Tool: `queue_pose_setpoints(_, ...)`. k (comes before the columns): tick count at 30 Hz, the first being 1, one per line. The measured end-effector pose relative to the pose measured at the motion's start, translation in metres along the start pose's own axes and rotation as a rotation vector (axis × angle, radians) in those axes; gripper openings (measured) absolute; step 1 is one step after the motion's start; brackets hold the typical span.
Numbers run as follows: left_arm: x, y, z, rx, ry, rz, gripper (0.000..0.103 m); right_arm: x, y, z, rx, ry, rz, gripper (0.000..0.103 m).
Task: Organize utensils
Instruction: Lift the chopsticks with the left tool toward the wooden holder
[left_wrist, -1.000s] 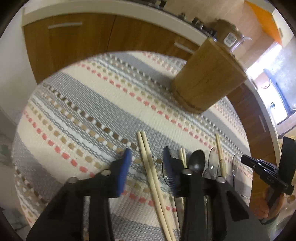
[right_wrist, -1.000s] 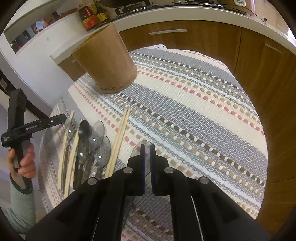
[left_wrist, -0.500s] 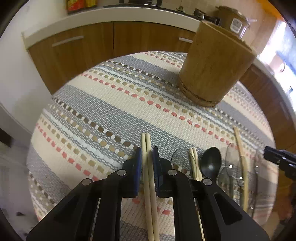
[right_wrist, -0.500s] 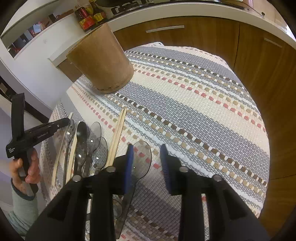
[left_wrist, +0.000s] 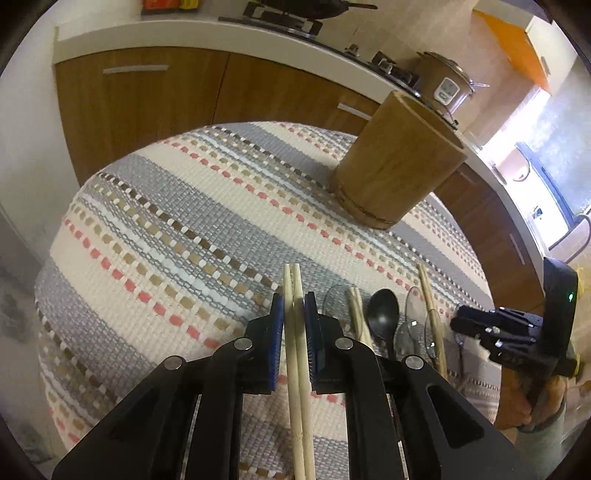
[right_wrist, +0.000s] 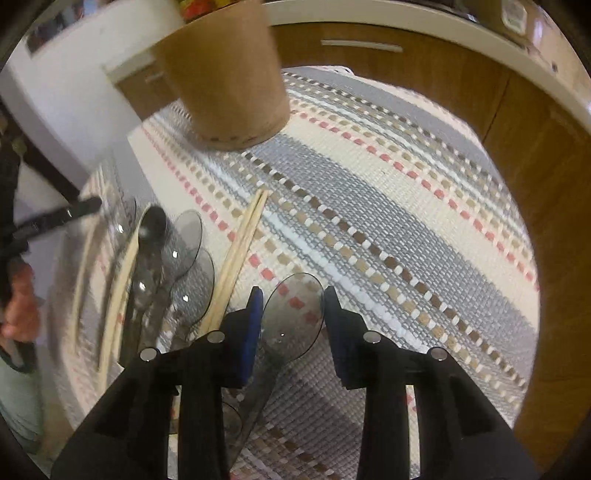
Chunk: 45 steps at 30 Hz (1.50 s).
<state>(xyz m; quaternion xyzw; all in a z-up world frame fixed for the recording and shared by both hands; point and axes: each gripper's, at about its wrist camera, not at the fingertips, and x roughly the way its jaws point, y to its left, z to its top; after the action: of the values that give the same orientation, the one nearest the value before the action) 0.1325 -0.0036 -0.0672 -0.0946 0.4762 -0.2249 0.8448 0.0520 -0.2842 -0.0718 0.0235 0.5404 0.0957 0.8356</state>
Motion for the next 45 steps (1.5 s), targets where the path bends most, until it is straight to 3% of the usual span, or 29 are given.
queue_pose_setpoints(1,-0.001,-0.001,0.000,0.002,-0.006,-0.005,0.009,0.000,0.002,-0.001,-0.006,-0.002,-0.003,0.028)
queue_pose_setpoints(2,-0.001,-0.002,0.000,0.004,-0.012,-0.010,0.009,-0.001,0.005,-0.001,-0.014,-0.003,-0.012,0.004)
queue_pose_setpoints(10,-0.020,-0.006,-0.007,0.023,-0.053,-0.040,0.009,-0.009,0.004,-0.003,-0.012,-0.020,-0.034,0.003)
queue_pose_setpoints(17,-0.048,-0.016,-0.010,0.057,-0.141,-0.062,0.009,-0.043,0.003,-0.006,-0.004,-0.110,-0.060,0.003)
queue_pose_setpoints(25,-0.109,-0.045,-0.011,0.142,-0.367,-0.060,0.009,-0.107,0.010,0.002,0.007,-0.343,-0.119,0.003)
queue_pose_setpoints(32,-0.152,-0.065,0.005,0.171,-0.627,-0.064,0.009,-0.145,0.027,0.024,0.036,-0.593,-0.161,0.003)
queue_pose_setpoints(39,-0.165,-0.088,0.040,0.181,-0.826,-0.037,0.009,-0.159,0.038,0.055,0.063,-0.806,-0.178,0.003)
queue_pose_setpoints(45,-0.156,-0.109,0.079,0.196,-0.919,-0.062,0.009,-0.162,0.038,0.097,0.093,-0.954,-0.211,0.003)
